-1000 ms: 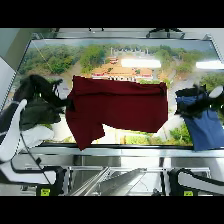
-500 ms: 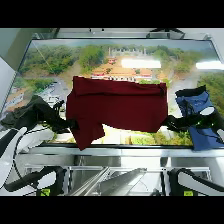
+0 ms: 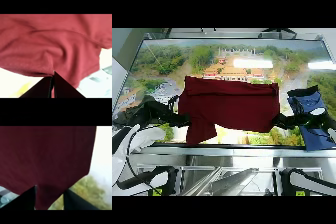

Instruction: Fold the shirts.

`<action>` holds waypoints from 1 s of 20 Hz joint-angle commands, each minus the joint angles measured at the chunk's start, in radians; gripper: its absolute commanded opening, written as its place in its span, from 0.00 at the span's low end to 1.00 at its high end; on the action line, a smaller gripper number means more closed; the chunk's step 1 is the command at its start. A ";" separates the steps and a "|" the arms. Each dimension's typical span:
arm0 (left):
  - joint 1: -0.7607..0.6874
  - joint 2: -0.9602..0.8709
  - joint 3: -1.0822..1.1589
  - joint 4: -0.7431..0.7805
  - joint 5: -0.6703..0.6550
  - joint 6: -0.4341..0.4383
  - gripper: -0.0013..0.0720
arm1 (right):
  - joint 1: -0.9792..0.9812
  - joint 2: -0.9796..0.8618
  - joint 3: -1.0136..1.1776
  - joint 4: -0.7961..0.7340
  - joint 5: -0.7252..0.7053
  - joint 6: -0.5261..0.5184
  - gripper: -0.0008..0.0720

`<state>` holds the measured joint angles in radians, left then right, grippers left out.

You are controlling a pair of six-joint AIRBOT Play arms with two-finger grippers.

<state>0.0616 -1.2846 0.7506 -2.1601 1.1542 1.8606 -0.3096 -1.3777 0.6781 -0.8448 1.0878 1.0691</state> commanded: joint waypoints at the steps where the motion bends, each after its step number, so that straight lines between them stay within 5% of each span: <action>1: 0.000 0.066 0.017 -0.014 0.046 -0.001 0.04 | 0.000 -0.015 0.001 0.083 0.113 -0.073 0.15; 2: -0.001 0.085 0.017 -0.015 0.058 -0.003 0.04 | -0.001 -0.012 0.001 0.111 0.142 -0.083 0.04; 8: 0.111 0.280 0.017 -0.004 0.140 -0.030 0.04 | -0.061 0.130 0.109 -0.034 0.315 0.068 0.04; 15: 0.209 0.439 0.023 -0.007 0.179 -0.027 0.04 | -0.106 0.201 0.140 -0.112 0.321 0.129 0.04; 20: 0.107 0.235 0.262 -0.005 0.134 0.002 0.04 | -0.042 0.174 0.255 -0.058 0.167 0.118 0.04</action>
<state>0.2169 -0.9489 0.8894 -2.1693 1.3132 1.8462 -0.3855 -1.1896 0.8703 -0.9283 1.3495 1.1885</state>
